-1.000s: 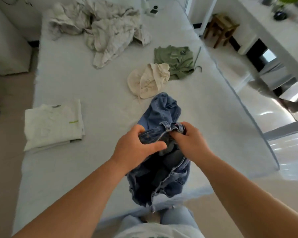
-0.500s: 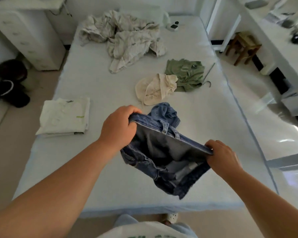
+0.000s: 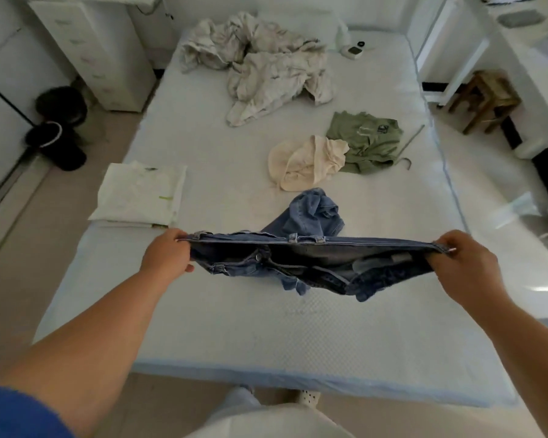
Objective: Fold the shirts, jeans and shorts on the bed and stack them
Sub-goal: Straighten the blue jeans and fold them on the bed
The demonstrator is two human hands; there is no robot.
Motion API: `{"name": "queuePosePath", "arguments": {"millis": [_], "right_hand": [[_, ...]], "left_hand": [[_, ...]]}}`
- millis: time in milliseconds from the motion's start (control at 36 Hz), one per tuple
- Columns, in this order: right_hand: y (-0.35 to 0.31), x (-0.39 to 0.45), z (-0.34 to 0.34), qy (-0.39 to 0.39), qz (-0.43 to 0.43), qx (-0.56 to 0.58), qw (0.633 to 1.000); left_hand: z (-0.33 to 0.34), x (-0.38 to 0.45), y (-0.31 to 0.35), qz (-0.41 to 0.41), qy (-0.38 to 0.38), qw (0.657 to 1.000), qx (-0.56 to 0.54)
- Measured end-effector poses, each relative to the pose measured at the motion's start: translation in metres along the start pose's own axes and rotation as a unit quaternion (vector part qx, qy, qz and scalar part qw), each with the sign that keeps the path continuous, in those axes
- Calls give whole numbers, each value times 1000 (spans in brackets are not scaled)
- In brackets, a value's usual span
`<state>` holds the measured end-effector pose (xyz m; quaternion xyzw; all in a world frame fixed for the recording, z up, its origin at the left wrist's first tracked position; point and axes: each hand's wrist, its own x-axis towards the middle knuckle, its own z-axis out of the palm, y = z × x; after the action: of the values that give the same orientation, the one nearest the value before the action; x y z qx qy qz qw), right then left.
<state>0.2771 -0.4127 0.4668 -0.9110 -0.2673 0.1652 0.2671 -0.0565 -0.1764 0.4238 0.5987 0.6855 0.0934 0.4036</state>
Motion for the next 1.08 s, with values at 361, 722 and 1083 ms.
{"name": "queuePosePath", "arguments": {"millis": [361, 722, 1083], "right_hand": [[-21, -27, 14, -36, 29, 21, 999], [10, -52, 35, -102, 131, -192, 967], [54, -37, -64, 111, 268, 246, 925]], "left_hand": [[-19, 16, 14, 192, -112, 914, 338], [-7, 20, 10, 231, -126, 896, 359], [57, -65, 112, 333, -219, 887, 234]]}}
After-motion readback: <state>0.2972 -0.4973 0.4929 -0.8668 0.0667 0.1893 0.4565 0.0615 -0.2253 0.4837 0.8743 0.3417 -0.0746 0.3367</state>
